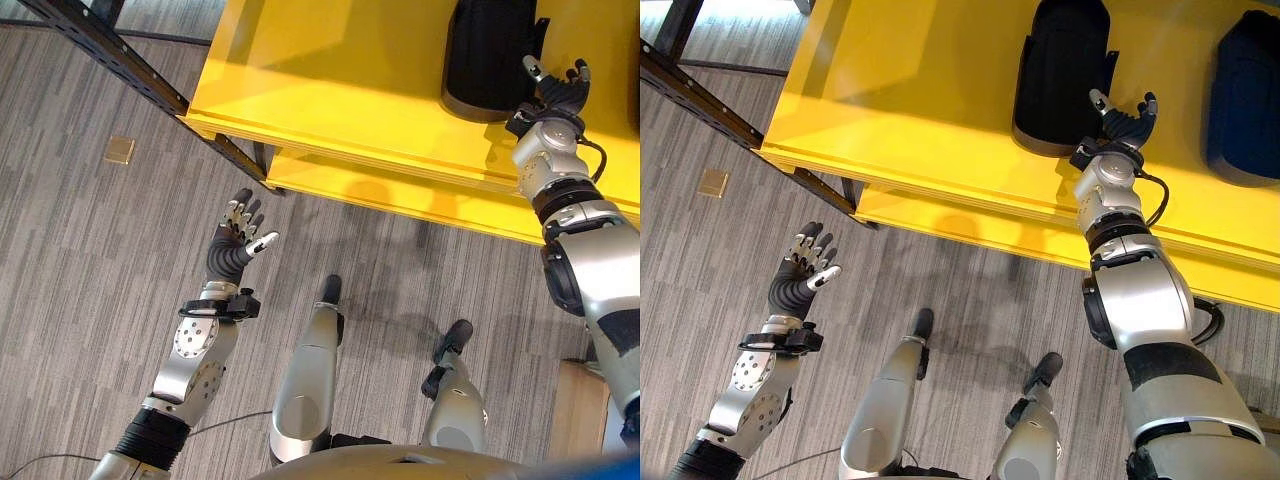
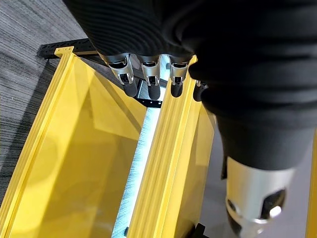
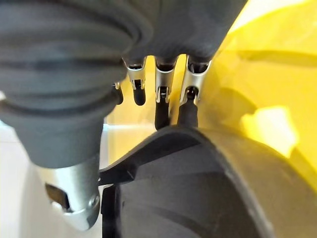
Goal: Move parts from the plastic box to the shelf.
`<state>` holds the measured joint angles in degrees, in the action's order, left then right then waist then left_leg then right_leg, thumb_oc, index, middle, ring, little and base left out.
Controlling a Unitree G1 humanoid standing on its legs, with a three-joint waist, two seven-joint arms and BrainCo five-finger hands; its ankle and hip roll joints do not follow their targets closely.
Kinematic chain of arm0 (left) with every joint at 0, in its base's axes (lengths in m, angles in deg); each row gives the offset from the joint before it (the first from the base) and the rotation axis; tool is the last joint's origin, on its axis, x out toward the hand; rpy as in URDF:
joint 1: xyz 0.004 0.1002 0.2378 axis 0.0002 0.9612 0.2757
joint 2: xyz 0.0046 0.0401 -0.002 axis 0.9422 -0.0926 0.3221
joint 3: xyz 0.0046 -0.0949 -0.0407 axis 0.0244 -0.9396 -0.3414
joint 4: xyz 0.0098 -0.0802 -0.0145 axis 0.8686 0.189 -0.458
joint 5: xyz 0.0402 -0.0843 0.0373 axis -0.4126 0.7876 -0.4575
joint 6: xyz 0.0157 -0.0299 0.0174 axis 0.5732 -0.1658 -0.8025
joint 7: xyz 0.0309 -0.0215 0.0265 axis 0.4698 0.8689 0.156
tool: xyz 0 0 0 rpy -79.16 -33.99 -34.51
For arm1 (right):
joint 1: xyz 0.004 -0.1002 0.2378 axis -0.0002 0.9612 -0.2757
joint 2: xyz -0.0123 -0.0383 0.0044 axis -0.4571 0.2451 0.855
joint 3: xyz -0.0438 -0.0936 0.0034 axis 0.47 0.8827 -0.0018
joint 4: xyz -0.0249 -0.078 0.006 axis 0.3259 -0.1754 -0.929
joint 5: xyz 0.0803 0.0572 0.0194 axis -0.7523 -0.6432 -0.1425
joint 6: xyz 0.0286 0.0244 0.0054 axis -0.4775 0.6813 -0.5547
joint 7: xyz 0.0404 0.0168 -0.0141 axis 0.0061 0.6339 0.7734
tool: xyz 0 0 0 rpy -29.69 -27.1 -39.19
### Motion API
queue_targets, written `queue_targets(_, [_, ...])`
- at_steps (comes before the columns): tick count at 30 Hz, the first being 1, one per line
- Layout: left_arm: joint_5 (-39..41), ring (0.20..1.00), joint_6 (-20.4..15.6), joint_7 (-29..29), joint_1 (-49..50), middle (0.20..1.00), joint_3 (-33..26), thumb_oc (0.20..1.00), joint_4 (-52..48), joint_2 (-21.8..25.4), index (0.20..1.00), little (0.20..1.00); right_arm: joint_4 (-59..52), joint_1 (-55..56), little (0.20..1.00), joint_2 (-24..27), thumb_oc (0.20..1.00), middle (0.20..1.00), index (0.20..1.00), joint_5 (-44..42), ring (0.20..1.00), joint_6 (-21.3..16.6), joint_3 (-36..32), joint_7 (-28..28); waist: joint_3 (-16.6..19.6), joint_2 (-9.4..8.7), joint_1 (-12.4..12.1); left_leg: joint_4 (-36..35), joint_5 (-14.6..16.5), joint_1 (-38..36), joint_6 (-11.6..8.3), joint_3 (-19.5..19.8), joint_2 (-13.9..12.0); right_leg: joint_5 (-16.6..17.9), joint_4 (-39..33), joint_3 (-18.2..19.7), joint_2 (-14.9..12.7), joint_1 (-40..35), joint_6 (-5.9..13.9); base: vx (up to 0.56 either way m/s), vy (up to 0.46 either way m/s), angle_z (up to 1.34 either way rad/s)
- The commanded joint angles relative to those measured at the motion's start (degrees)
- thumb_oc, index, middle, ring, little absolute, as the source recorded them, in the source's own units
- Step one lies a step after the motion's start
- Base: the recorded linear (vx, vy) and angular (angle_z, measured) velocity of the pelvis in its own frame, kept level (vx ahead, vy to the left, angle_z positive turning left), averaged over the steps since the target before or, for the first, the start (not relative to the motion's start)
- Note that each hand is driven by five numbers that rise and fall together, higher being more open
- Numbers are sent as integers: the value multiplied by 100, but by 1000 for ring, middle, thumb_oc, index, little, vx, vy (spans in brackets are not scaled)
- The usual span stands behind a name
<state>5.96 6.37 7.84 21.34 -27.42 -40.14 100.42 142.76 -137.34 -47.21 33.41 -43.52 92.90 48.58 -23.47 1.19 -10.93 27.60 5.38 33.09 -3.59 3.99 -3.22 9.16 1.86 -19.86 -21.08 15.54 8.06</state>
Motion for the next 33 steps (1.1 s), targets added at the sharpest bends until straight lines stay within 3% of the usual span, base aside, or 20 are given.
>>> queue_targets(1, [134,1000,-365,-40,85,1000,-222,1000,-491,248,1000,1000,-267,-234,1000,100,1000,1000,1000,-174,1000,-294,156,-14,-169,32,-85,-604,-90,-135,-4,-42,-188,-905,859,140,66,-561,159,0,0,0])
queue_targets(20, [90,1000,-400,20,103,1000,-330,1000,-471,272,1000,1000,-819,-88,1000,226,1000,1000,1000,14,1000,-439,179,-205,-181,-59,-85,-522,-42,-52,14,-31,-171,-819,755,91,98,-631,187,0,0,0])
queue_targets(33, [117,1000,-322,132,230,1000,-592,1000,-409,163,1000,1000,-3667,1111,1000,344,1000,1000,1000,1212,1000,-535,59,-654,-183,-247,254,-565,-207,-88,57,-143,-266,-644,730,168,114,-545,145,-27,12,-3])
